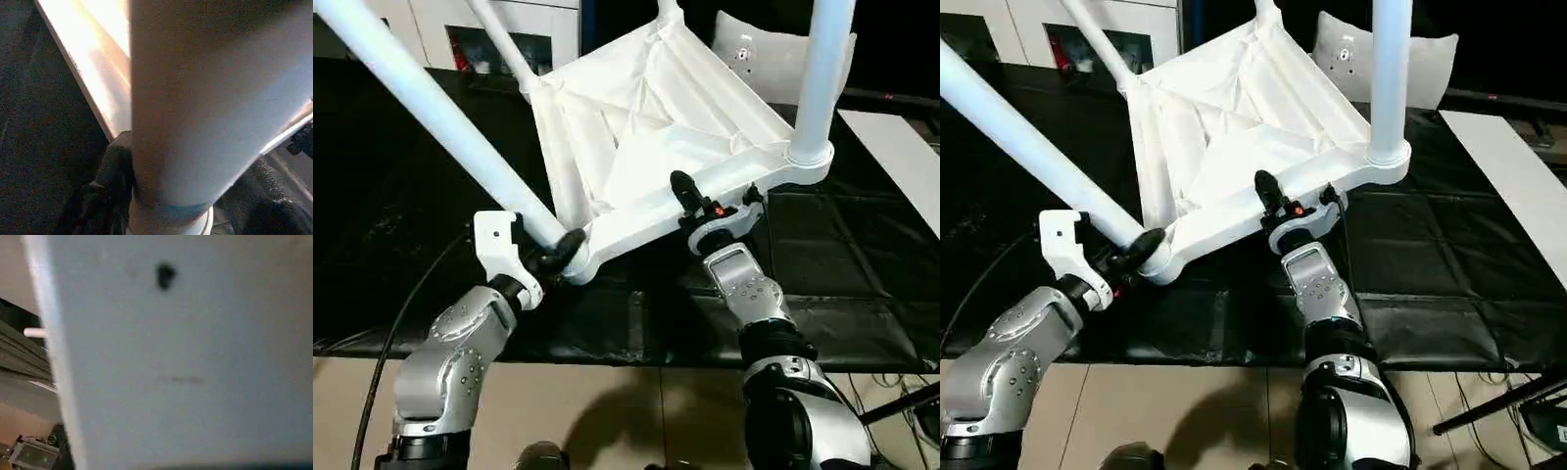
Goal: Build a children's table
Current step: Flip table
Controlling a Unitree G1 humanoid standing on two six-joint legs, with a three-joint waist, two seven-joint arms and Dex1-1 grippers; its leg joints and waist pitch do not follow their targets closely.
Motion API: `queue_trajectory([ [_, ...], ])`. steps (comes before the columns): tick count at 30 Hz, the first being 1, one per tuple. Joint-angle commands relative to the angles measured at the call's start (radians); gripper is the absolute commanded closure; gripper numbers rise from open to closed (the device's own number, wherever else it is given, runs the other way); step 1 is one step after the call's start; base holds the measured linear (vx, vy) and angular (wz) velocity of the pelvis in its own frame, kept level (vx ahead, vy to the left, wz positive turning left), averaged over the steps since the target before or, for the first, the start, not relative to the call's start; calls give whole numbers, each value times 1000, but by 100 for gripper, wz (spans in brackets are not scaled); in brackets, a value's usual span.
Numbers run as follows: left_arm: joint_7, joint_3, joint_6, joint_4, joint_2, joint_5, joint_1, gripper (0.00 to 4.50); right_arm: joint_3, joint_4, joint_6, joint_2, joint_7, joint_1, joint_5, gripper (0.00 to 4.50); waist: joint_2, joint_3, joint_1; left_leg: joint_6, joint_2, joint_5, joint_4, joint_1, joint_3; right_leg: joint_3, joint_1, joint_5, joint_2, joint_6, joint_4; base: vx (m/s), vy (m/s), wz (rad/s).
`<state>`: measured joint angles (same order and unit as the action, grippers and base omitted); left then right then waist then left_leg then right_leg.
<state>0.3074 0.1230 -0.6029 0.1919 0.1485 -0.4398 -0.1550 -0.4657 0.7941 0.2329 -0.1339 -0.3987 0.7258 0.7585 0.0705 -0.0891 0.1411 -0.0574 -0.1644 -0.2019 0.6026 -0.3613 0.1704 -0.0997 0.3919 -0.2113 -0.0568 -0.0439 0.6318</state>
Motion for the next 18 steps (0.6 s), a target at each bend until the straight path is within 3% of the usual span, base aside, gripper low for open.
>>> queue_trajectory([
  [1,33,11,8,18,15,-18,33,155,-30,-65,-65,0,-12,80,36,255,-27,98,-4,28,-75,23,-63,8,-26,74,-65,122,-112,-217,-44,0,0,0],
  [4,51,15,13,27,24,-23,45,149,-36,-66,-74,6,-7,79,35,256,-27,104,-2,62,-70,87,-53,5,-22,73,-58,220,-104,-238,-32,0,0,0],
  [6,115,27,28,56,57,-47,81,149,-46,-80,-98,23,2,69,26,256,-34,97,1,72,-73,36,-57,3,-23,73,-56,174,-109,-242,-39,0,0,0],
  [9,161,24,43,72,89,-57,104,149,-44,-103,-119,33,12,59,11,256,-39,91,-1,45,-77,-43,-63,7,-21,74,-53,71,-108,-232,-49,0,0,0],
  [13,226,1,71,105,155,-37,141,112,-23,-157,-160,59,66,40,-44,256,-42,86,1,14,-77,-81,-69,8,-22,75,-50,-2,-107,-205,-55,0,0,0],
  [14,239,-7,79,113,168,-29,146,103,-19,-165,-165,64,78,37,-56,256,-38,85,0,12,-77,-86,-71,8,-22,75,-50,-16,-107,-199,-57,0,0,0],
  [17,300,-42,98,174,238,-7,160,87,13,-200,-163,102,167,17,-136,256,-42,82,4,-3,-75,-110,-73,11,-21,76,-46,-68,-105,-175,-62,0,0,0],
  [18,331,-54,80,221,276,-14,159,79,32,-229,-161,122,200,2,-180,256,-37,80,2,-17,-75,-121,-75,12,-20,76,-44,-94,-102,-158,-60,0,0,0],
])
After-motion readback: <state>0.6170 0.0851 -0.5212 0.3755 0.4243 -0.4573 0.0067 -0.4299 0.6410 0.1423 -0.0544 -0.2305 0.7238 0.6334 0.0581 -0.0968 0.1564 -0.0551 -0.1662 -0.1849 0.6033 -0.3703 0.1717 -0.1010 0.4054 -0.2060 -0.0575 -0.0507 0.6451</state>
